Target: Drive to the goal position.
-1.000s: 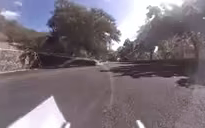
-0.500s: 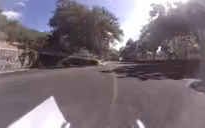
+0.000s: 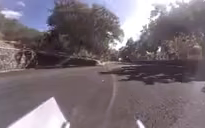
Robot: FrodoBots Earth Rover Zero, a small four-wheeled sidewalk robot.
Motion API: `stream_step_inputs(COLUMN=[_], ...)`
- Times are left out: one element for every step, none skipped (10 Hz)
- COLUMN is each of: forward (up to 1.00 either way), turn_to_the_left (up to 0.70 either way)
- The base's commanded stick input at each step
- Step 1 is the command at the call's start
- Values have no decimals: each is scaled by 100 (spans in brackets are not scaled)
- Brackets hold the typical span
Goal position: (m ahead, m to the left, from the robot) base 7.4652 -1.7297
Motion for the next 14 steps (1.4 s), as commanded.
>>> stream_step_inputs(forward=[70,70,70,70,70,70,70,70,70,70,70,70,70,70], turn_to_the_left=[-20,-12,-4,0,0,0,0,0,0,0,0,0,0,0])
